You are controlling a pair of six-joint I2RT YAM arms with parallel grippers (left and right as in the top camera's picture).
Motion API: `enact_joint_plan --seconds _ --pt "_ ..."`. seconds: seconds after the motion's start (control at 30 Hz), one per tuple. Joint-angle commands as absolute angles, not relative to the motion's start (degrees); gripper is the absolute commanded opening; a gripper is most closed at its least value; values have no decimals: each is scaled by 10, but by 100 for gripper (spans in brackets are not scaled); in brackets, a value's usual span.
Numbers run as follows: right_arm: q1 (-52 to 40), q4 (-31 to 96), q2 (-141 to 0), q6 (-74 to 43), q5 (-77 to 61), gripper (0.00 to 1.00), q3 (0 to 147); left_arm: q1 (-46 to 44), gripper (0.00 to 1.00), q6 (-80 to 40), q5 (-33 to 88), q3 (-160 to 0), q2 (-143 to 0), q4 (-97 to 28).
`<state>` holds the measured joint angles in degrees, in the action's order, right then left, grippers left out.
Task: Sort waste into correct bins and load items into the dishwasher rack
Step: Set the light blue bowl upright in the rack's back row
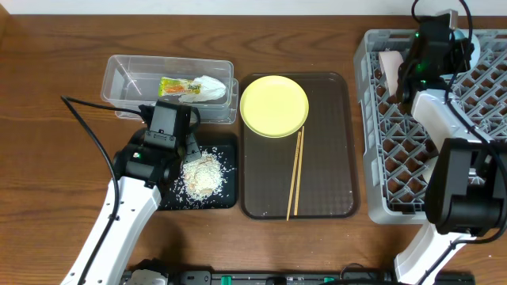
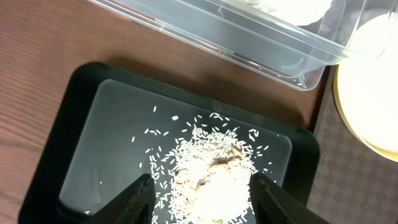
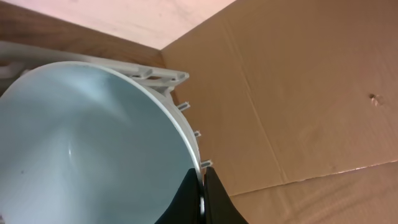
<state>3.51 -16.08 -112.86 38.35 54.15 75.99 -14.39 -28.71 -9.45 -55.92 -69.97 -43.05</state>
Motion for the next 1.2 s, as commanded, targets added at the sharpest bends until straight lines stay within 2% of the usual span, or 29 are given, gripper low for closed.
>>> enact_joint_plan --seconds 0.0,0.27,0.53,0.7,0.93,1.17 --pt "38 -155 -1134 368 560 1 761 -142 52 -293 -108 -562 -700 -430" --pt "43 -129 -1136 357 571 1 761 -142 52 -293 -107 -561 -700 -430" --pt "43 -201 -1136 360 619 1 761 -142 52 -293 -107 -562 -700 -430" --pt "43 -186 -1136 363 609 1 761 -142 52 -293 -107 -562 -700 -430" --pt "45 -118 -1136 278 599 1 761 -142 52 -293 -107 -561 -700 -430" --pt "33 -106 -1136 242 580 1 761 -142 52 -293 -107 -562 -700 -430"
